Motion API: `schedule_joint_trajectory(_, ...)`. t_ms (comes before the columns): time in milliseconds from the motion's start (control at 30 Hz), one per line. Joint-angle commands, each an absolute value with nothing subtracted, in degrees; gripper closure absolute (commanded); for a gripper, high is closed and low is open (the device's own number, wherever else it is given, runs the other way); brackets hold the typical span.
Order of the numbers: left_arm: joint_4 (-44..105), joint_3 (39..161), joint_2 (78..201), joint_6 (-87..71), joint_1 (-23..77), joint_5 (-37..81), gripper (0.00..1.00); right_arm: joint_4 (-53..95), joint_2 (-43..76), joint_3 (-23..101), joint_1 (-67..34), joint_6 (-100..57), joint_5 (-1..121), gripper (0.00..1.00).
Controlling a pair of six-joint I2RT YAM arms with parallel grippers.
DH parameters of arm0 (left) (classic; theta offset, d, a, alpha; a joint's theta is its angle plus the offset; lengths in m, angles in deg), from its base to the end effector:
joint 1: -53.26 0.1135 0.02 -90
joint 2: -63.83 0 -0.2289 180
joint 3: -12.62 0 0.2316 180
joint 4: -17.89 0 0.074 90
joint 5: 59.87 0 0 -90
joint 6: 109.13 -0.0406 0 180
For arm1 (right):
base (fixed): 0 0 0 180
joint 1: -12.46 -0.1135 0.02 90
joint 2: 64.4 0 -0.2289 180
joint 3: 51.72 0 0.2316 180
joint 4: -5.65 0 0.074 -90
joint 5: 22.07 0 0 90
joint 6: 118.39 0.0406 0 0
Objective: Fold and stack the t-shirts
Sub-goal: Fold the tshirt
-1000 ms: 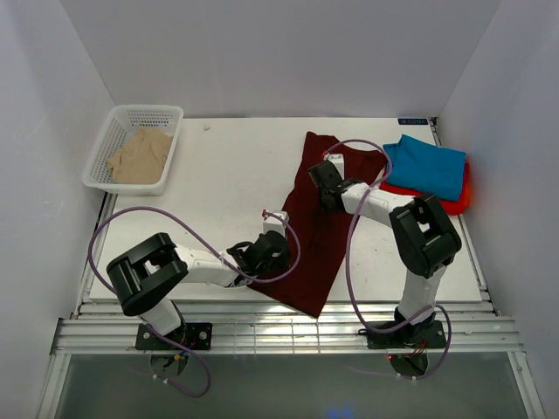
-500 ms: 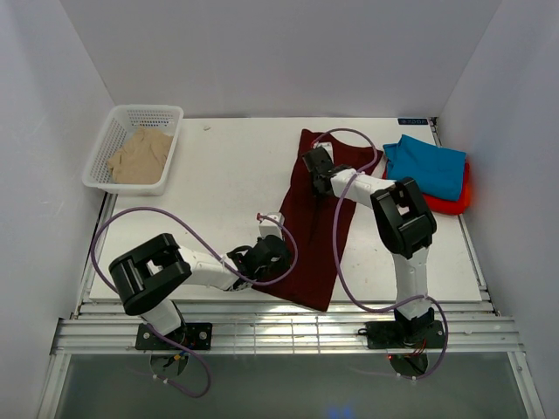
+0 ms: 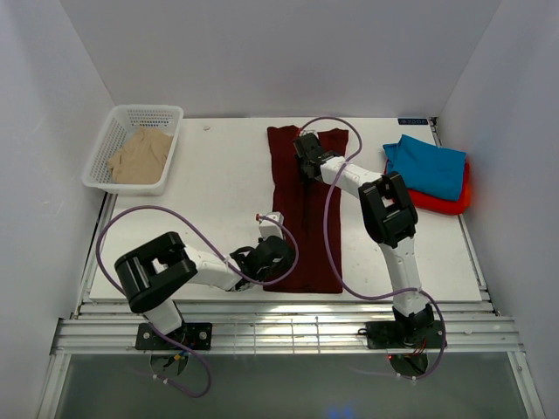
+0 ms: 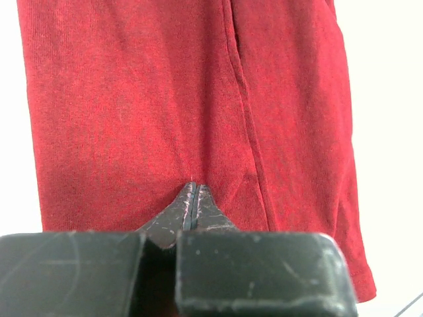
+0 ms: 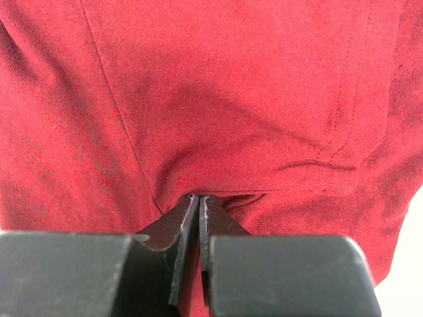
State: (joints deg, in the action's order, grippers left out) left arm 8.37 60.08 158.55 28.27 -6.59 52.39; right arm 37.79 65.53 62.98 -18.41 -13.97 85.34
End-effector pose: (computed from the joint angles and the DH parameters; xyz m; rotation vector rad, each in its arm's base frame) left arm 0.1561 -0.2381 0.1032 0.0279 2.2430 -0.6214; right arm 0.4069 0.2291 0.1452 -0.1968 2.3409 0.0209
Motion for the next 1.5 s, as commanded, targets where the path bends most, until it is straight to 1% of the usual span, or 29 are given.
schedule_joint_trajectory(0, 15.7, 60.2, 160.2, 26.3, -7.8, 51.4, 1.0, 38.2, 66.6, 62.9, -17.6, -15.0, 84.9, 0.92)
schedule_joint_trajectory(67, 16.5, 61.2, 159.4, 24.2, -7.8, 52.8, 1.0, 38.1, 63.0, 61.0, -17.6, -14.9, 85.9, 0.91)
schedule_joint_trajectory(100, 16.9, 62.5, 158.9, 23.5, -7.8, 53.2, 1.0, 37.7, 61.1, 58.0, -17.6, -14.9, 86.4, 0.85)
schedule_joint_trajectory(167, 18.3, 64.0, 157.2, 20.5, -7.8, 54.0, 1.0, 36.1, 54.4, 54.4, -17.8, -15.3, 88.8, 0.78)
schedule_joint_trajectory(200, 18.8, 64.9, 156.3, 19.6, -7.8, 55.0, 1.0, 35.7, 51.7, 50.4, -18.1, -15.6, 89.9, 0.74)
schedule_joint_trajectory(233, 19.8, 66.6, 155.4, 18.4, -7.8, 55.4, 1.0, 34.9, 46.0, 48.4, -18.6, -15.8, 92.6, 0.7)
schedule_joint_trajectory(300, 20.6, 68.1, 152.0, 15.6, -7.8, 56.5, 1.0, 34.6, 39.7, 44.4, -20.1, -16.4, 95.3, 0.64)
schedule_joint_trajectory(333, 21.5, 69.3, 150.7, 14.7, -7.8, 56.9, 0.94, 34.6, 33.4, 40.2, -20.9, -16.5, 97.5, 0.59)
schedule_joint_trajectory(367, 22.0, 69.7, 147.9, 13.7, -7.8, 57.2, 0.89, 34.6, 30.2, 37.9, -22.7, -16.6, 98.5, 0.57)
schedule_joint_trajectory(400, 22.9, 70.0, 146.5, 13.3, -7.8, 57.7, 0.82, 35.0, 27.5, 35.8, -23.7, -16.0, 99.0, 0.53)
schedule_joint_trajectory(433, 23.7, 70.1, 145.0, 13.1, -7.8, 57.9, 0.65, 35.5, 22.0, 31.7, -24.9, -15.2, 99.9, 0.52)
schedule_joint_trajectory(533, 29.5, 69.8, 140.7, 15.7, -8.0, 60.3, 0.44, 39.5, 13.4, 24.0, -28.3, -8.9, 98.4, 0.49)
schedule_joint_trajectory(633, 36.9, 67.4, 138.8, 21.3, -8.1, 61.3, 0.38, 43.2, 7.3, 18.1, -31.3, -1.7, 95.4, 0.49)
schedule_joint_trajectory(667, 38.0, 65.0, 138.5, 22.7, -8.1, 60.9, 0.36, 43.5, 5.9, 14.0, -33.4, -0.1, 94.7, 0.49)
schedule_joint_trajectory(800, 39.6, 58.8, 136.4, 29.5, -8.3, 57.7, 0.35, 45.5, -0.3, 5.6, -40.1, 8.7, 93.5, 0.5)
schedule_joint_trajectory(900, 39.8, 54.9, 134.1, 32.1, -8.8, 55.8, 0.34, 47.2, -2.5, 1.0, -45.3, 15.9, 93.9, 0.5)
schedule_joint_trajectory(1067, 40.0, 51.0, 130.7, 37.4, -10.9, 53.9, 0.34, 52.1, -3.8, -2.0, -54.7, 27.0, 96.8, 0.5)
schedule_joint_trajectory(1167, 39.8, 49.5, 130.5, 39.6, -12.1, 53.7, 0.34, 54.9, -3.1, -2.9, -58.0, 30.8, 98.1, 0.5)
schedule_joint_trajectory(1267, 39.5, 48.6, 131.2, 41.9, -14.0, 53.9, 0.34, 54.8, -2.1, -4.6, -59.9, 33.7, 98.2, 0.5)
schedule_joint_trajectory(1467, 39.4, 48.3, 132.6, 44.5, -16.8, 54.9, 0.35, 56.7, -0.7, -6.8, -62.0, 39.1, 99.7, 0.51)
